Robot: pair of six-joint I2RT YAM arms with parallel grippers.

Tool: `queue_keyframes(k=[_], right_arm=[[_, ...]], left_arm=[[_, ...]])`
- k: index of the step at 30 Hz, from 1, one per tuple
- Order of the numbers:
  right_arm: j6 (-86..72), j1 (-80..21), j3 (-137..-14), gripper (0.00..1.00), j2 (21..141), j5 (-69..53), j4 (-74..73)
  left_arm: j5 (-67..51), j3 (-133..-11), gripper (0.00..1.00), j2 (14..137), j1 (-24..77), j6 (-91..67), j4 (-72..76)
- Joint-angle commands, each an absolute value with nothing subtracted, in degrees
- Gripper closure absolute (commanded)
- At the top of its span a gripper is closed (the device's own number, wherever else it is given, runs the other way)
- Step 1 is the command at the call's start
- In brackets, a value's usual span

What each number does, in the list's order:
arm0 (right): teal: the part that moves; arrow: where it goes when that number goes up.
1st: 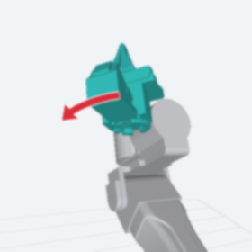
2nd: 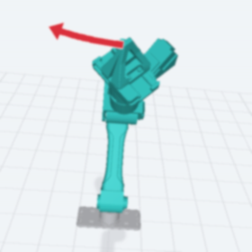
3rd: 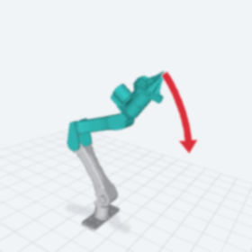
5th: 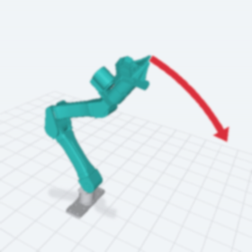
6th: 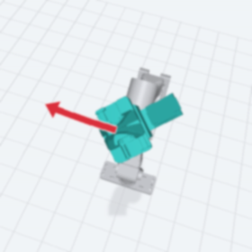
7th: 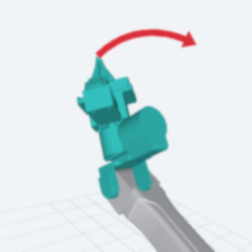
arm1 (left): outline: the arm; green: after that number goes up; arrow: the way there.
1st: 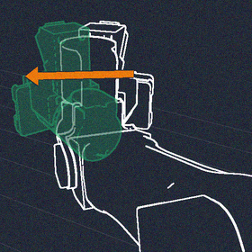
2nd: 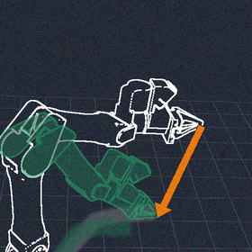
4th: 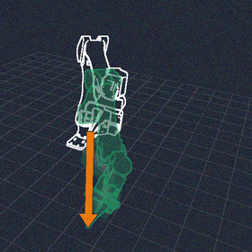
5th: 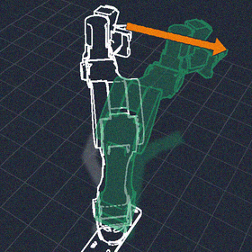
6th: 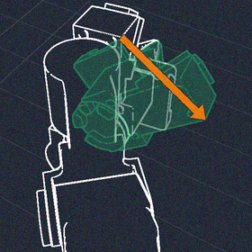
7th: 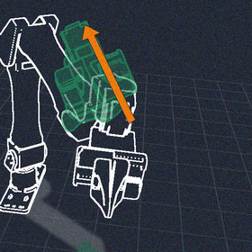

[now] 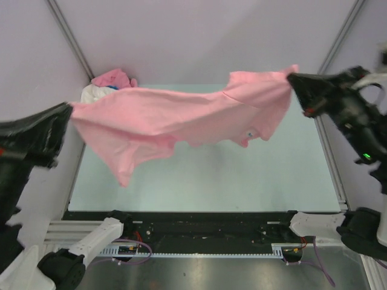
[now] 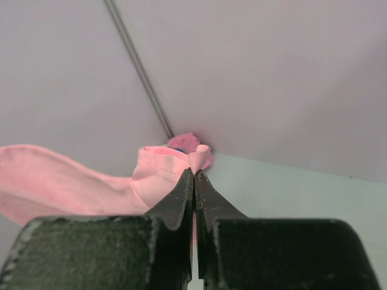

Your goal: Fold and stack the t-shirts

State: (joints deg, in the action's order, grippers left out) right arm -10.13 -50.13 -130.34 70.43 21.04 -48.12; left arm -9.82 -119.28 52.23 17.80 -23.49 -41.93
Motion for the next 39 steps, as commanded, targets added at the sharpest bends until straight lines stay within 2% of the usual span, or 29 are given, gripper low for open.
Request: queue_keyframes(k=[1, 7, 13, 16, 19, 22, 28, 30, 34, 39], right_arm=[[-9.0, -50.5, -125.0, 1.00, 60.7, 13.8, -41.1], [-10.6, -45.3, -131.9, 1.00, 60.7, 2.1, -42.7], [-13.7, -38.6, -127.7, 1.00, 62.5, 1.2, -43.3], [-15.0, -38.5, -120.9, 1.00, 62.8, 3.6, -41.6], [-16.3, -38.6, -109.8, 1.00, 62.5, 8.3, -38.9], [-17.0, -37.7, -97.9, 1.00, 62.8, 13.3, -35.7], [-24.8, -25.8, -75.8, 1.00, 66.5, 9.1, -28.8], [-25.8, -21.4, -70.2, 1.00, 68.6, 9.0, -26.3], [-28.4, -16.6, -66.5, 1.00, 75.8, 7.3, -21.5], [-29.4, -13.9, -66.6, 1.00, 86.0, 6.3, -15.4]], left_arm=[[-17.9, -120.5, 1.00, 46.9, 17.4, -23.4, -36.7], [-24.2, -121.9, 1.00, 46.3, 17.5, -28.0, -30.7], [-21.8, -112.7, 1.00, 45.2, 17.5, -29.0, -28.8], [-20.3, -100.5, 1.00, 42.6, 17.4, -30.5, -25.8], [-17.2, -82.3, 1.00, 39.8, 17.4, -31.4, -23.0], [-13.4, -69.1, 0.99, 37.9, 17.4, -32.3, -20.8], [-4.5, -50.5, 0.99, 38.4, 17.4, -35.9, -18.2], [-0.5, -47.4, 1.00, 40.9, 17.4, -37.1, -17.5], [2.5, -42.0, 1.00, 48.1, 17.2, -37.8, -13.1], [2.5, -45.7, 1.00, 60.7, 17.1, -37.0, -8.5]])
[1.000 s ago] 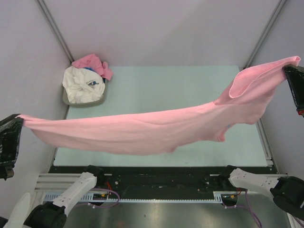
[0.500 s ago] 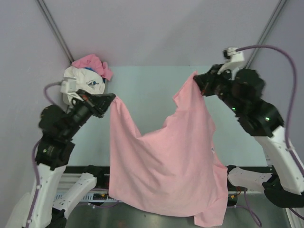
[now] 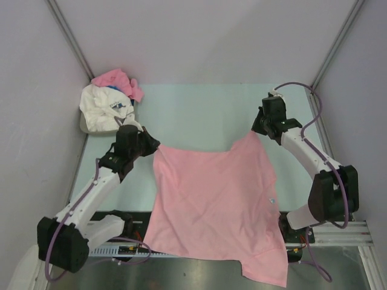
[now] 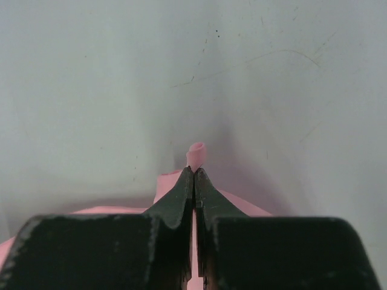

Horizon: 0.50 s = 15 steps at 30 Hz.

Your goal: Fold and stack the t-shirts

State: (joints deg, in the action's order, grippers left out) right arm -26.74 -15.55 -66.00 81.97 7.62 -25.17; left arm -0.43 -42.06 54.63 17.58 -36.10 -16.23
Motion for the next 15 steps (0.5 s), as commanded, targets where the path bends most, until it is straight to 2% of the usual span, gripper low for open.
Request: queue_keyframes(k=[1, 7, 15], right_arm=[[-29.6, -12.6, -66.6, 1.00, 87.4, 5.9, -14.6], [-29.4, -9.3, -69.9, 1.00, 96.2, 6.3, -11.5], [-27.4, -6.9, -84.3, 1.00, 107.5, 6.2, -14.2]], left_arm=[[2.7, -46.6, 1.00, 62.5, 17.1, -36.9, -8.5], [2.3, -54.5, 1.00, 73.3, 14.1, -36.4, -7.8], [-1.3, -64.1, 1.00, 86.2, 6.9, -37.2, -8.5]])
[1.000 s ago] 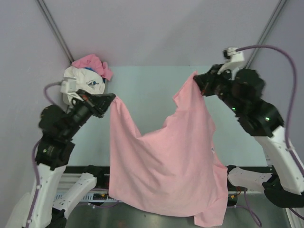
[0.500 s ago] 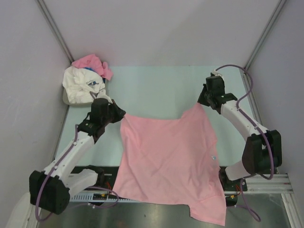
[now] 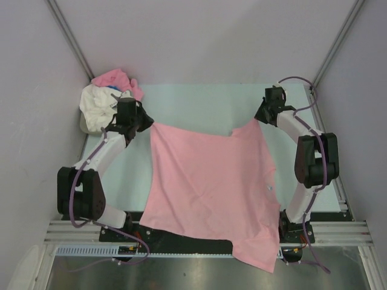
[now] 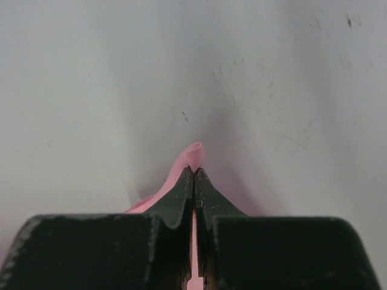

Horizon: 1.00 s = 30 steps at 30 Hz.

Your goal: Fold and stack the t-shirts

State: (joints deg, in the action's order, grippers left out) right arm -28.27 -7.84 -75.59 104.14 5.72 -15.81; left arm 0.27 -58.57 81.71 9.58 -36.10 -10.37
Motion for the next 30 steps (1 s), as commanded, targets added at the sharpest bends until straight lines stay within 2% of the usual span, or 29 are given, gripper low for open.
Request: queue_keyframes(k=[1, 8, 17, 25, 26, 27, 28, 29, 30], right_arm=[[-27.3, -6.9, -86.0, 1.00, 108.9, 6.0, -15.0], [-24.9, -6.9, -103.5, 1.00, 121.5, 4.1, -20.5], [-19.4, -9.0, -123.0, 1.00, 134.1, 0.6, -24.6], [-17.3, -10.6, -127.3, 1.00, 137.9, -0.9, -22.1], [-17.1, -10.7, -128.4, 0.73, 138.8, -1.0, -22.8], [-17.0, -10.9, -131.0, 0.56, 139.6, -0.6, -23.1], [-16.6, -11.0, -132.1, 0.50, 141.1, 0.0, -23.6], [-16.5, -11.0, -132.7, 0.21, 141.4, 2.2, -23.9], [-16.4, -11.0, -132.9, 0.01, 141.3, 3.1, -23.8]], left_arm=[[-1.6, -66.2, 1.00, 87.4, 6.6, -37.2, -8.9], [-2.5, -75.9, 1.00, 99.3, 4.1, -35.6, -10.5], [-3.0, -82.4, 1.00, 106.9, 3.3, -35.2, -10.1], [-1.9, -87.7, 1.00, 110.0, 2.6, -34.6, -10.5], [-1.6, -88.1, 1.00, 110.5, 2.4, -34.6, -10.8], [-1.3, -89.4, 1.00, 110.9, 2.2, -34.7, -11.2], [-1.1, -89.9, 0.98, 111.7, 1.8, -35.2, -11.9], [-0.3, -90.6, 0.81, 112.0, 1.6, -35.6, -12.6], [-0.2, -91.4, 0.54, 112.2, 1.4, -36.0, -12.9]])
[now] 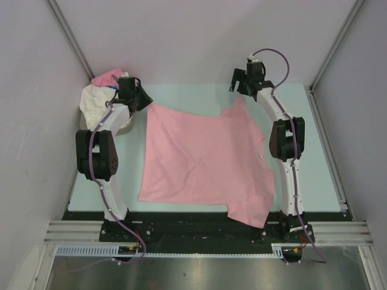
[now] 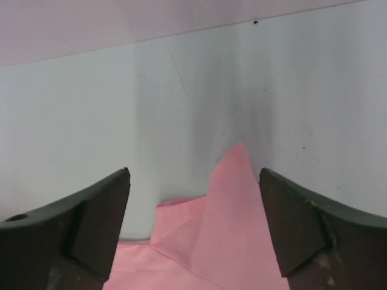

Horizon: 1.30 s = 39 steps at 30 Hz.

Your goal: Fold and stack the t-shirts

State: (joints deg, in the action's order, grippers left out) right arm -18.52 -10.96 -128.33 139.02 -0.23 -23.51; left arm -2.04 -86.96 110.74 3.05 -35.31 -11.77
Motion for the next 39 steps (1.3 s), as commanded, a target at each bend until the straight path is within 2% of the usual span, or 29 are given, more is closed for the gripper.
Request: queue_keyframes(k=[1, 2, 7, 10, 12, 16, 21, 25, 32, 39], right_arm=[[-16.2, -11.0, -132.8, 0.00, 141.0, 4.9, -23.7], [-16.0, -11.0, -132.3, 0.00, 139.1, 6.0, -23.5], [-13.5, -13.0, -120.9, 0.00, 127.7, 12.9, -20.6], [-13.0, -14.8, -121.5, 0.00, 124.1, 16.5, -28.3], [-15.2, -15.3, -120.3, 0.00, 122.4, 15.6, -31.6], [-18.7, -15.5, -114.5, 0.00, 120.0, 6.0, -35.8], [-20.5, -15.8, -107.8, 0.00, 119.5, -1.6, -35.8], [-22.1, -14.1, -102.9, 0.00, 121.2, -7.9, -28.4], [-21.8, -11.3, -103.1, 0.00, 126.6, -11.6, -22.9], [-22.5, -10.0, -108.2, 0.00, 132.7, -12.0, -23.8]], left_arm=[[1.4, -91.7, 0.07, 112.1, 1.2, -36.6, -13.4], [3.4, -92.0, 0.00, 111.6, 1.2, -36.5, -14.1], [2.9, -90.5, 0.00, 104.3, 1.8, -36.6, -15.7], [1.7, -86.9, 0.00, 98.8, 3.5, -37.0, -17.4], [-1.3, -84.0, 0.00, 96.1, 5.3, -36.8, -18.1], [-5.1, -77.9, 0.00, 93.0, 8.1, -37.3, -17.1], [-11.9, -72.7, 0.00, 95.7, 10.2, -39.3, -12.7], [-13.7, -71.8, 0.00, 99.8, 11.5, -40.4, -10.7], [-13.4, -71.8, 0.00, 105.2, 11.9, -40.4, -9.1], [-11.5, -70.7, 0.00, 107.8, 11.9, -40.0, -8.2]])
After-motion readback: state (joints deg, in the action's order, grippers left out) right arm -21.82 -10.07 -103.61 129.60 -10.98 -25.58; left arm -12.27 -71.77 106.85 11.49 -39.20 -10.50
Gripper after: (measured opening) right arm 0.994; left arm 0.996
